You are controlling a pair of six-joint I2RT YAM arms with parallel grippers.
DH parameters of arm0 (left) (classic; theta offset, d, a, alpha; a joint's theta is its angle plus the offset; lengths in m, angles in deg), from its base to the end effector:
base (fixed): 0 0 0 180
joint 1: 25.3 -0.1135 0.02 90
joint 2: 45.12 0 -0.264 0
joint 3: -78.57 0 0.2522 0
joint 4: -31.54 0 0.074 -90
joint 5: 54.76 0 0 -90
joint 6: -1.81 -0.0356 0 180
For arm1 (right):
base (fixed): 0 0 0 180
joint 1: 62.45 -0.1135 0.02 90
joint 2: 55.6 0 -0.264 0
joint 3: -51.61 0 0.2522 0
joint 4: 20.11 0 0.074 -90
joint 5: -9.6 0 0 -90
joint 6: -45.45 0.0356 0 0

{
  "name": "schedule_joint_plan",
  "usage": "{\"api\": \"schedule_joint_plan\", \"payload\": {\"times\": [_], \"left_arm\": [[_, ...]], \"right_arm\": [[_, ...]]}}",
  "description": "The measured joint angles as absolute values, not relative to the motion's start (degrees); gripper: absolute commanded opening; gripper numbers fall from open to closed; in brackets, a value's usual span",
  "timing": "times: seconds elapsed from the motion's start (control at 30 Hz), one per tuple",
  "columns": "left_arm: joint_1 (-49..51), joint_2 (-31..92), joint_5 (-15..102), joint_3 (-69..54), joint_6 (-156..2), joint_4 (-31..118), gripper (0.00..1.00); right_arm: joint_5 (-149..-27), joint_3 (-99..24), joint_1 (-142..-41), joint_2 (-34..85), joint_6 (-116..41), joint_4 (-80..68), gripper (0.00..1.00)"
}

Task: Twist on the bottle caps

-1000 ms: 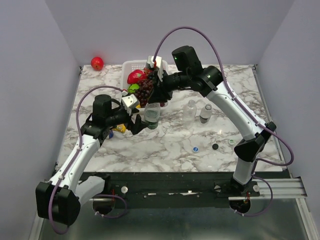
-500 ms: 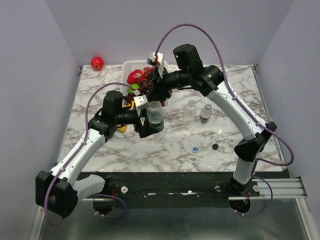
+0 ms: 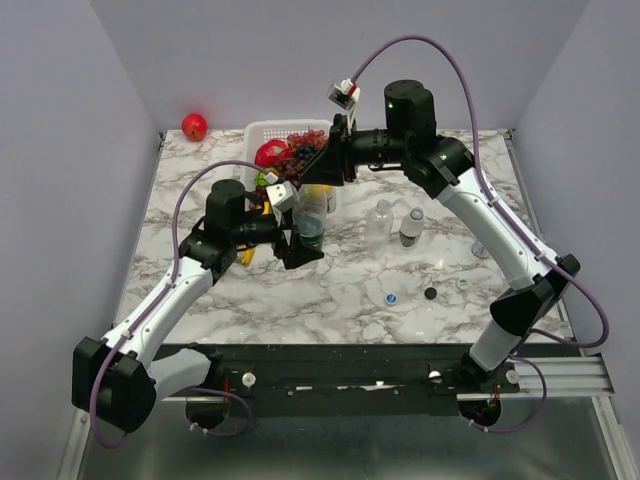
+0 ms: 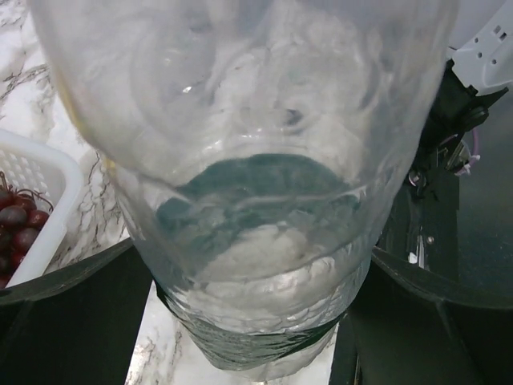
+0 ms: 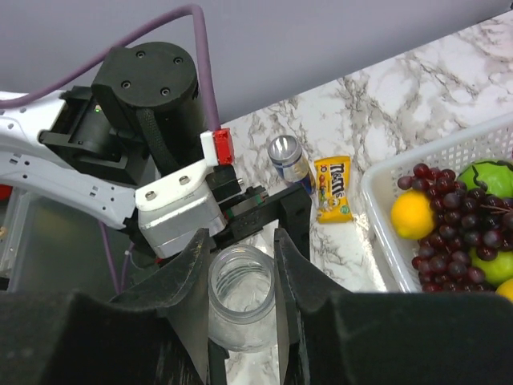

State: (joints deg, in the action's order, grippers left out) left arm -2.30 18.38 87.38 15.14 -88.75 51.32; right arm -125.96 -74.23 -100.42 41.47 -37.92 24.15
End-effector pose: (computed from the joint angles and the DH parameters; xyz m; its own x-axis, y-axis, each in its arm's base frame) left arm 0.2141 -0.1214 0.3169 -0.3035 0.1354 -0.9432 0.9264 0.2735 -0.2589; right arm 0.2752 0.2470 0.4705 -0.3215 -0.1484 -0.9352 -0.9424 0.1467 0.3007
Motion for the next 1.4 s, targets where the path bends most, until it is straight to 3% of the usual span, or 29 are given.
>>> {"api": "schedule_joint_plan", "payload": {"times": [0.5, 0.87, 0.97, 1.1, 1.13, 1.27, 1.4], "left_arm": [[-2.0, 19.6, 89.8, 15.1, -81.6, 44.5, 0.98], [-2.0, 19.9, 90.4, 15.4, -79.2, 41.3, 0.92], [-2.0, 20.0, 90.5, 15.4, -80.6, 42.2, 0.87], [-1.9, 20.1, 90.9, 15.4, -82.0, 43.3, 0.7], [-1.9, 20.1, 91.0, 15.5, -82.4, 43.5, 0.68], [-2.0, 20.1, 91.0, 15.5, -83.4, 44.6, 0.61], [-2.0, 20.1, 90.9, 15.5, -87.6, 46.1, 0.48]], "right_arm": [[-126.1, -72.3, -100.4, 41.5, -33.9, 19.9, 0.01], [-126.1, -71.7, -100.4, 41.5, -33.4, 19.9, 0.01], [-126.1, -71.7, -100.4, 41.5, -33.6, 19.9, 0.01], [-126.1, -71.6, -100.4, 41.5, -34.1, 19.9, 0.01], [-126.1, -71.6, -100.4, 41.5, -34.4, 19.9, 0.03], [-126.5, -71.6, -100.4, 41.5, -35.8, 20.4, 0.5], [-125.8, -71.6, -100.4, 40.6, -37.8, 23.0, 0.69]]}}
